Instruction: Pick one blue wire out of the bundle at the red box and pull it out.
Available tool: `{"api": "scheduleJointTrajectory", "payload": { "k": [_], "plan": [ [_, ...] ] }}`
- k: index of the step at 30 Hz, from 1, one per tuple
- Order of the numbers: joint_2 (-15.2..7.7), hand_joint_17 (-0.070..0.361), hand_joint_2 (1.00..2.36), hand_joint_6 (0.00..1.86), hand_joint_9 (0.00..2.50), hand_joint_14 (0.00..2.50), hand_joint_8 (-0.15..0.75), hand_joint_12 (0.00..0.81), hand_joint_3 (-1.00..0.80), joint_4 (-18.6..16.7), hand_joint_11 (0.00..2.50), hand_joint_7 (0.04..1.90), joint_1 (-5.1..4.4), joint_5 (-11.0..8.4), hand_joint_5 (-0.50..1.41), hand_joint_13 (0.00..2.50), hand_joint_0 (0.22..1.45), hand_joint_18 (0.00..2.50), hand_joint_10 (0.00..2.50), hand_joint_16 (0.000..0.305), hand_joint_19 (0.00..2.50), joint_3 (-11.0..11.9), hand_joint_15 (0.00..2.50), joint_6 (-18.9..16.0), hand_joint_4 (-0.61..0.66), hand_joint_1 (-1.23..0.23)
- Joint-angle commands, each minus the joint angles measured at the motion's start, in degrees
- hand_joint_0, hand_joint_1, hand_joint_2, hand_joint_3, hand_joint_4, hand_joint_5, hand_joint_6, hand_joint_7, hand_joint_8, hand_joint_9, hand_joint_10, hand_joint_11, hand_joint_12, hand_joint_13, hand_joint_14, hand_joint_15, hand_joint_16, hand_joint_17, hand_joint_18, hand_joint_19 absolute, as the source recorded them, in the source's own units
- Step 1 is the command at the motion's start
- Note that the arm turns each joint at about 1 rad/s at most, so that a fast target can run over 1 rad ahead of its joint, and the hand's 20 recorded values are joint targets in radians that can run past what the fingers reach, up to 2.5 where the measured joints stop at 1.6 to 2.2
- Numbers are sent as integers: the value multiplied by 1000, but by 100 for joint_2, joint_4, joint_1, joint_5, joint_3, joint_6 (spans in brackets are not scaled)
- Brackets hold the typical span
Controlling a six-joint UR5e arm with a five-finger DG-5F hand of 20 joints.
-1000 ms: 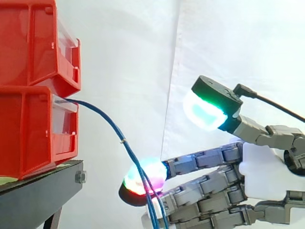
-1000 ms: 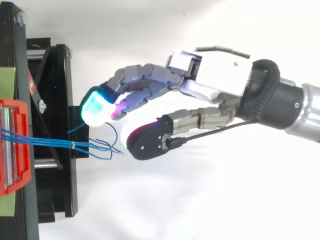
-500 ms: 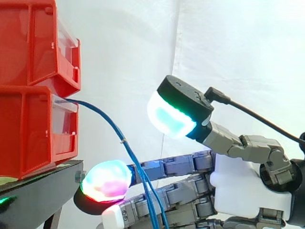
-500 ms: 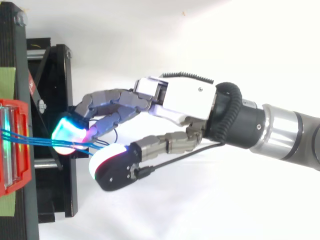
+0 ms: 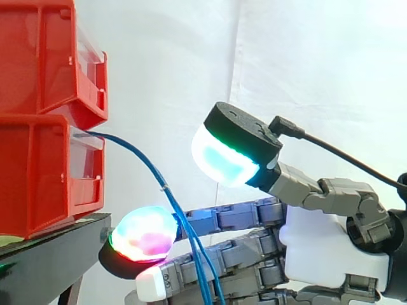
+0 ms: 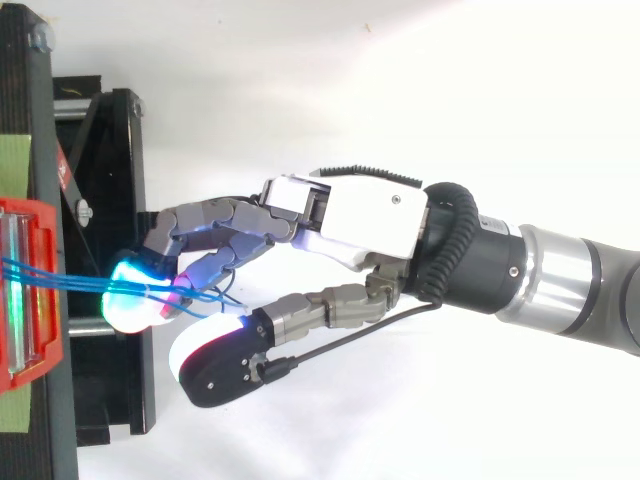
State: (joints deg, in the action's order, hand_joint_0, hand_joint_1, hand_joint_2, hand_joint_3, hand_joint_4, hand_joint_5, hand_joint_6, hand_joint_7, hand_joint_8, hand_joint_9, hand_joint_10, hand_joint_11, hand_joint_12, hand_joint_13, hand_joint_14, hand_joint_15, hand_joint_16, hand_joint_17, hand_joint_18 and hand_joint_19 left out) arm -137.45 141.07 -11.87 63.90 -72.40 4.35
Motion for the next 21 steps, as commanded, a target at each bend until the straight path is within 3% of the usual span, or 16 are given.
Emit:
{"api": "scheduleJointTrajectory", "payload": {
  "k": [1,11,21],
  "plan": [
    [-1,126,1003,503,750,8,272,366,-461,-10,223,1094,35,0,-115,394,540,280,8,56,307,6,198,-5,315,-626],
    [-1,122,1009,502,757,8,271,359,-384,-45,255,1244,105,0,-99,397,572,289,9,54,316,68,203,-5,247,-644],
    [-1,120,1011,508,763,8,265,357,-348,-62,262,1337,97,0,-97,409,590,303,9,54,317,77,207,22,239,-672]
  ]
}}
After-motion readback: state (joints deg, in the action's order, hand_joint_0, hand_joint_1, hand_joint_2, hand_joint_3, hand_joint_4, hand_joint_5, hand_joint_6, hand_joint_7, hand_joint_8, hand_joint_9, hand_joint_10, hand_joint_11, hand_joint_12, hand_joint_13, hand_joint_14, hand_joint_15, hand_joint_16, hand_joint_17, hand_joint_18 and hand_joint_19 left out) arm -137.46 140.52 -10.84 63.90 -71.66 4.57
